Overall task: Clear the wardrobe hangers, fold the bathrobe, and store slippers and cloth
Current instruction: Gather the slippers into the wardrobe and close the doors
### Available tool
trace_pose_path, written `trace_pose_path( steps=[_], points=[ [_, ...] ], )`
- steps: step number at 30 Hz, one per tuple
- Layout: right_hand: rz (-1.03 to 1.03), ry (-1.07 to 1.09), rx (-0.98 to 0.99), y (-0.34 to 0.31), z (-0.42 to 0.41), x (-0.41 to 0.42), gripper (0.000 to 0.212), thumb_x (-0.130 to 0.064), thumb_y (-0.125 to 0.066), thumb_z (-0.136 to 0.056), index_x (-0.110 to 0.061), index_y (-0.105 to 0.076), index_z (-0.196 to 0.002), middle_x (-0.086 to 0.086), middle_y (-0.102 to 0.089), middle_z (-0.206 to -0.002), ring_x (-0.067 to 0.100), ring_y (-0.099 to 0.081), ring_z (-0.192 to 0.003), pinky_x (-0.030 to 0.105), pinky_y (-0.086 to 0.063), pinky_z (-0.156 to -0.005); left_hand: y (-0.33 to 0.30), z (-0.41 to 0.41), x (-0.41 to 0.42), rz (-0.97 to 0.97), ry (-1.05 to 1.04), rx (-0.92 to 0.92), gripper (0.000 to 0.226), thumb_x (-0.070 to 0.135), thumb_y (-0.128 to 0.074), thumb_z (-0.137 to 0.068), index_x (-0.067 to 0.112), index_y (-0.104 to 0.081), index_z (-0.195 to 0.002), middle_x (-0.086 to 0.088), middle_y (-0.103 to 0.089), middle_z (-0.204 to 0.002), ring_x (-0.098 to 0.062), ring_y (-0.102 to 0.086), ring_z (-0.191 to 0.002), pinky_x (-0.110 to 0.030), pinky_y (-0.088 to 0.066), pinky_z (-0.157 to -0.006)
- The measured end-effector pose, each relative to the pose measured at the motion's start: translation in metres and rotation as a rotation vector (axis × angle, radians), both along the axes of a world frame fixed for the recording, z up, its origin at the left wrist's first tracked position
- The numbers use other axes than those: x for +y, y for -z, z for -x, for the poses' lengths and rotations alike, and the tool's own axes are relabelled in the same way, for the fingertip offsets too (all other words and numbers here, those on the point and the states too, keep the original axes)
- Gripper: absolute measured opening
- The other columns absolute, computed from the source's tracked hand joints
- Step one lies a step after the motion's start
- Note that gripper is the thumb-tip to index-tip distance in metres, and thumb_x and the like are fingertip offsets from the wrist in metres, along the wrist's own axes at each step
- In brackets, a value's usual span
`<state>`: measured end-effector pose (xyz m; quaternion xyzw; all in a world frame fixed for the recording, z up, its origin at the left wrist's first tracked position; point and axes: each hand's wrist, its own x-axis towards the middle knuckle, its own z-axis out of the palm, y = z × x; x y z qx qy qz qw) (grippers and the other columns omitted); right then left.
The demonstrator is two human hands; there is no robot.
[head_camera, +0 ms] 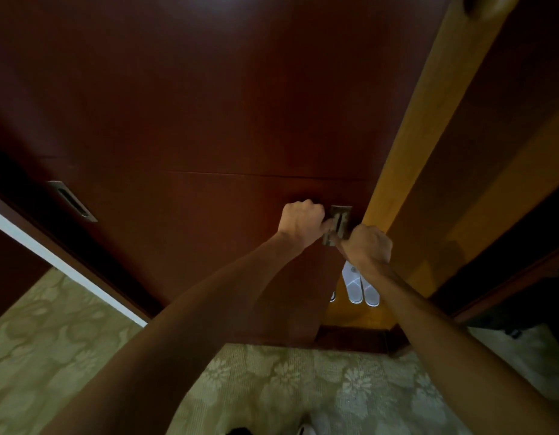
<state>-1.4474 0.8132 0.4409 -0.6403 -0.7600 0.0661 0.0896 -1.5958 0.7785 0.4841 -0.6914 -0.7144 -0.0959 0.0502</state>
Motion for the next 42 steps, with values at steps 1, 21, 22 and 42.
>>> trace_pose_path(
  steps=[1, 21, 22, 42],
  points=[
    [0.015, -0.011, 0.014, 0.001, 0.007, -0.004, 0.060, -0.071, -0.054, -0.086, -0.013, -0.064, -0.077, 0.001, -0.058, -0.068, 0.019, -0.049, -0.059, 0.028, -0.036, -0.057, 0.001, 0.011, -0.004, -0.004, 0.008, -0.001, 0.043, 0.049, -0.046, -0.102, 0.016, -0.069, -0.087, -0.003, -0.067, -0.084, -0.023, -0.068, -0.079, -0.035, -0.054, -0.070],
    [-0.075, -0.373, 0.099, -0.035, 0.462, -0.163, 0.050, -0.058, -0.047, -0.098, -0.019, -0.058, -0.067, -0.002, -0.057, -0.071, 0.018, -0.053, -0.069, 0.032, -0.038, -0.070, -0.003, 0.453, -0.213, -0.026, -0.745, -0.232, 0.031, 0.027, -0.051, -0.098, 0.003, -0.070, -0.100, -0.016, -0.069, -0.100, -0.036, -0.068, -0.091, -0.036, -0.043, -0.066],
    [-0.070, -0.347, 0.096, -0.034, 0.472, -0.165, 0.050, -0.058, -0.046, -0.098, -0.020, -0.054, -0.066, -0.001, -0.058, -0.072, 0.018, -0.055, -0.070, 0.033, -0.038, -0.071, -0.001, 0.464, -0.214, -0.004, -0.772, -0.293, 0.028, 0.025, -0.054, -0.097, 0.003, -0.069, -0.102, -0.015, -0.069, -0.101, -0.034, -0.067, -0.092, -0.035, -0.044, -0.066],
    [-0.050, -0.222, 0.014, -0.023, 0.496, -0.164, 0.055, -0.050, -0.038, -0.102, -0.019, -0.052, -0.059, -0.001, -0.056, -0.056, 0.015, -0.053, -0.051, 0.032, -0.048, -0.061, 0.018, 0.504, -0.179, -0.104, -0.875, -0.655, 0.041, 0.038, -0.072, -0.091, -0.001, -0.069, -0.103, -0.015, -0.069, -0.103, -0.032, -0.069, -0.099, -0.041, -0.056, -0.079]
  ],
)
